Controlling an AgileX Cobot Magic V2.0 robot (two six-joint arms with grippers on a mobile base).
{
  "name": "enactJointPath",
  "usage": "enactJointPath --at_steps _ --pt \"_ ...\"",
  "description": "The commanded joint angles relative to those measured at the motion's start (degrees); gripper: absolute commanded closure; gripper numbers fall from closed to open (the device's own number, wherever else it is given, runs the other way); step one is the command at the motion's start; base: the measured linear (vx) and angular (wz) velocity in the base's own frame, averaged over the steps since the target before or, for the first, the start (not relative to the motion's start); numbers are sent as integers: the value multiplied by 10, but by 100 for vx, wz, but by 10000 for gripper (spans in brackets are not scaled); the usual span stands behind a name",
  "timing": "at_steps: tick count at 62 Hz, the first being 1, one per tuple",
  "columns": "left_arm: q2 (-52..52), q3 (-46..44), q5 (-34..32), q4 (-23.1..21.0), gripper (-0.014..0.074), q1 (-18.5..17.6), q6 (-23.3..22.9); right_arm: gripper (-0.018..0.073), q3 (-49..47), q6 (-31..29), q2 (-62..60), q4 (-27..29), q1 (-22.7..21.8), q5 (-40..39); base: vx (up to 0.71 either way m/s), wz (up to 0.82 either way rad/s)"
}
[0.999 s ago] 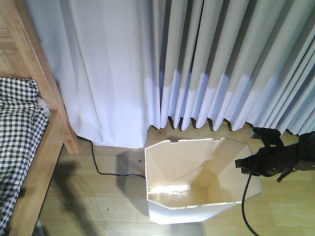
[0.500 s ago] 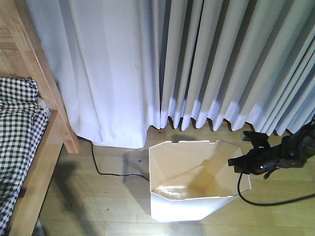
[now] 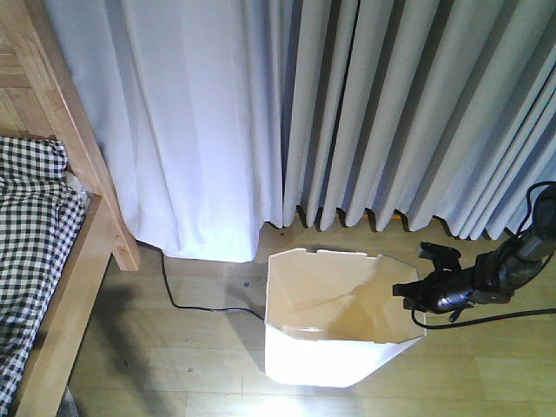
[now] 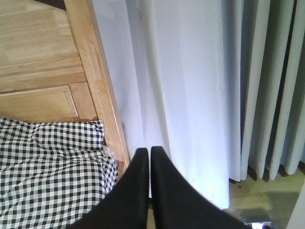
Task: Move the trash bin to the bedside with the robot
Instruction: 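Lower the held bin onto the floor beside the bed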
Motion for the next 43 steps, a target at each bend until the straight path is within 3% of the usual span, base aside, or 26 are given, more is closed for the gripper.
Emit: enactJointPath --at_steps 1,14,24,43 --pt "-5 16 -42 -2 602 -4 -5 562 -40 51 -25 -21 -1 111 0 0" --pt "-5 16 -42 -2 602 -4 -5 562 -115 143 20 -93 -1 116 0 0" --pt "-5 16 -42 -2 602 -4 -5 562 -167 179 46 -141 0 139 0 0" --pt "-5 16 -42 -2 602 -4 -5 562 -244 276 87 -223 33 134 0 0"
